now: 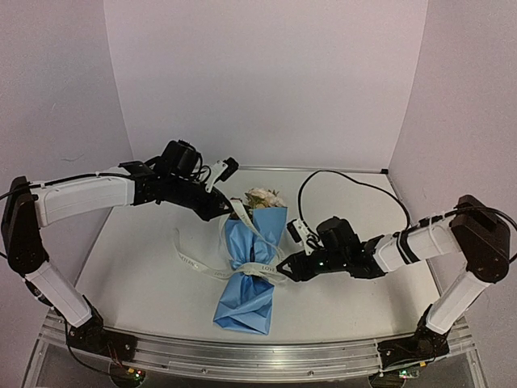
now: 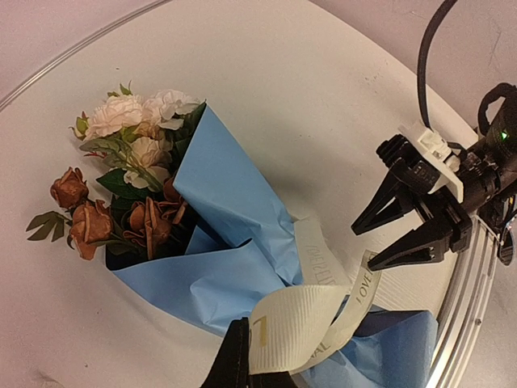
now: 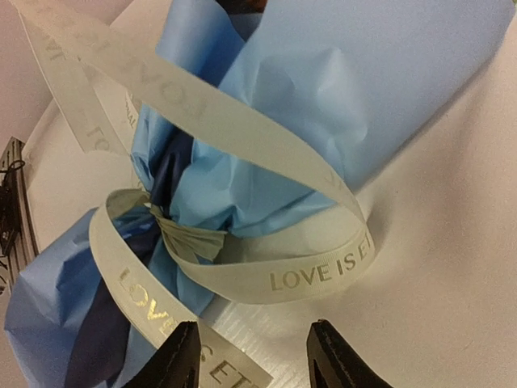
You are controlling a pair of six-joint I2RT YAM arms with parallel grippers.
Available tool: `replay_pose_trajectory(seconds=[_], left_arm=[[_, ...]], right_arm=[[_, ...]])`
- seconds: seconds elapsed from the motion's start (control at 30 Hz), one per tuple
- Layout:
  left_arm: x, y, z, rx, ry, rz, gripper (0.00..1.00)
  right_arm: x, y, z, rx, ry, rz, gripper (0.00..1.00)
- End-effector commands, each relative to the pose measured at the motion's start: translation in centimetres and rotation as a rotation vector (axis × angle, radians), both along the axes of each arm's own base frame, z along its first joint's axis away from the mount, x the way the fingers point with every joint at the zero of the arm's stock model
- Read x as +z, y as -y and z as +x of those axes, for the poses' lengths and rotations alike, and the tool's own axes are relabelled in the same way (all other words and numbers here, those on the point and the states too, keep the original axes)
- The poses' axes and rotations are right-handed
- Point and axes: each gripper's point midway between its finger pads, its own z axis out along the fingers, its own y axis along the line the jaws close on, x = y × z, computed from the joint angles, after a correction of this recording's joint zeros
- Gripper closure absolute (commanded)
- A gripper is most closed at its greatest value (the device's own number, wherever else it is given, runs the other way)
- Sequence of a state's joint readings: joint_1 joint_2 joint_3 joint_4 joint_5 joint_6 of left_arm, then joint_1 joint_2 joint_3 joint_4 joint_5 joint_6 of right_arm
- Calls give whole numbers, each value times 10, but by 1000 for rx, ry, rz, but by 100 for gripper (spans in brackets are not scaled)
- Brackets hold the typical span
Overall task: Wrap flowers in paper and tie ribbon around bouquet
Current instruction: Cross the half-tied ribbon over the folded bouquet.
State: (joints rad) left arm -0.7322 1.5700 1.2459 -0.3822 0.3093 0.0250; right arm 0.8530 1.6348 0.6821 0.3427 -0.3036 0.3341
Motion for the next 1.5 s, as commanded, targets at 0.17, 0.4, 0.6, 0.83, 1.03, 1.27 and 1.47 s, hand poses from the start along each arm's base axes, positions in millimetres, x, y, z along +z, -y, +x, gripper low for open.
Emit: replay_pose_trajectory(seconds=[0.17, 0.4, 0.6, 0.83, 1.03, 1.27, 1.47], left_arm=[[34, -1, 3, 4, 54, -21, 100], [31, -3, 1, 5, 47, -16, 100], [32, -4, 0, 5, 46, -16, 100], [33, -4, -3, -3, 38, -19, 100], [34, -5, -6, -6, 24, -19, 100], [22, -7, -27, -49, -110, 12, 100], [9, -7, -65, -108, -345, -5, 100]], right_arm=[[16, 5, -16, -19, 47, 34, 51], [13, 5, -20, -29, 23, 31, 49], [0, 2, -21, -34, -1, 8, 53], [-7, 2, -22, -47, -5, -12, 58], [-9, -3, -21, -58, -33, -3, 79], [26, 7, -18, -64, 20, -49, 100], [63, 7, -14, -8, 46, -164, 100]])
